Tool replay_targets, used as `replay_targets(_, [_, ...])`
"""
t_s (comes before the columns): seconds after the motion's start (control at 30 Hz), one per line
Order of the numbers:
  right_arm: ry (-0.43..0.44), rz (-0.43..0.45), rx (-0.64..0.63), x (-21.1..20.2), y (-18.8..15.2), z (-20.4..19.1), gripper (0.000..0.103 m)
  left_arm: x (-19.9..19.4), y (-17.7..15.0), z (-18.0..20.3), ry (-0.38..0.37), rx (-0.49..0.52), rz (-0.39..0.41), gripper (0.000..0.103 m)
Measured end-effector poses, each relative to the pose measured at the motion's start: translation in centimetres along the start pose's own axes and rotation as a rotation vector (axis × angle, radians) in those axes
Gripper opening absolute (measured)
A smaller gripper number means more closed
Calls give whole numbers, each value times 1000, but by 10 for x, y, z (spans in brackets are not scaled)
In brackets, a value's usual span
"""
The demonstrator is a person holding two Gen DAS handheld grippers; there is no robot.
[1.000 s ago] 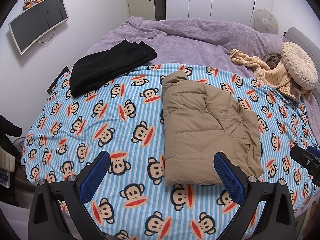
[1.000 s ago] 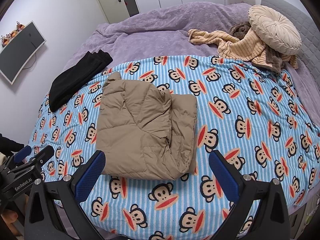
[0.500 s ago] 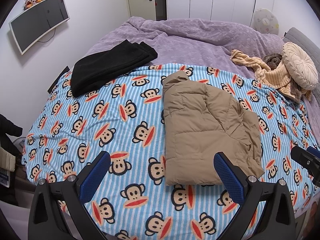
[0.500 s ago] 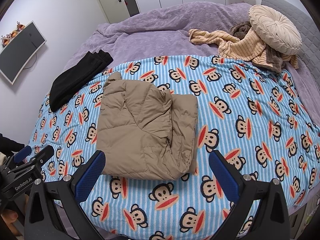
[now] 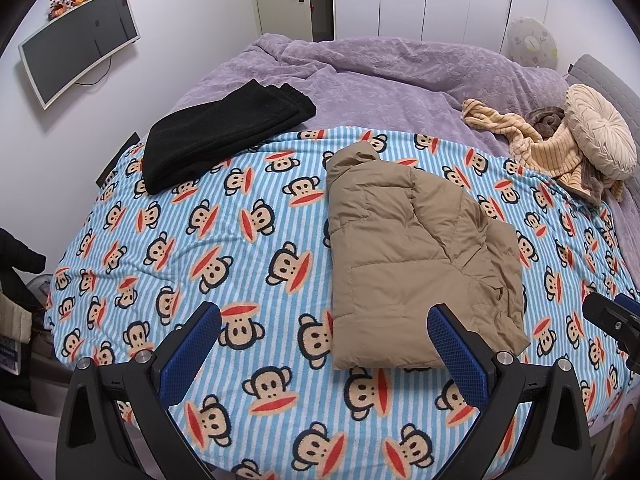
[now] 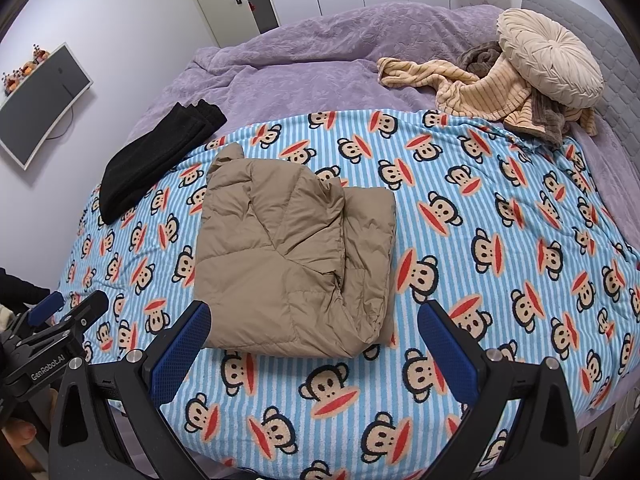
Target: Fold large clothes
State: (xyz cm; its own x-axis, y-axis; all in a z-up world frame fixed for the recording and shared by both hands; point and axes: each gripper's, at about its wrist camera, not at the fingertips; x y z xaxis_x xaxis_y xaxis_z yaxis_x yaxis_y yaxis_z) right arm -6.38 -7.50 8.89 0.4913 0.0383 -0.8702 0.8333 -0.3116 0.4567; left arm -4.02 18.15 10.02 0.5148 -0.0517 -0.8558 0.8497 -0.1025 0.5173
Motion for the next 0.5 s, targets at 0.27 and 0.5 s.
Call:
replay_targets(0.27, [0, 0, 1, 0, 0, 0, 103, 0, -1, -4, 4, -11, 2, 103])
replay_targets(0.5, [-1, -2, 1, 0, -1, 0, 103, 0, -1, -2, 9, -15, 1, 103])
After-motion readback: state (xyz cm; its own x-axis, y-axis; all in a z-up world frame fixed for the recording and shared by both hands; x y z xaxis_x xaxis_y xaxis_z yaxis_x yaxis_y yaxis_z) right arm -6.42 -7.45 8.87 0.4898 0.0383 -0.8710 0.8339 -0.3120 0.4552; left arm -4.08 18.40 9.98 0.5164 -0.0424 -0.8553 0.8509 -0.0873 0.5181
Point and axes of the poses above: each gripper's, at about its wrist camera, not at the fingertips, and x roughly the way its jaws point, z to its right, y to its top, and after that the axes turned 1 degree about -y, right-handed
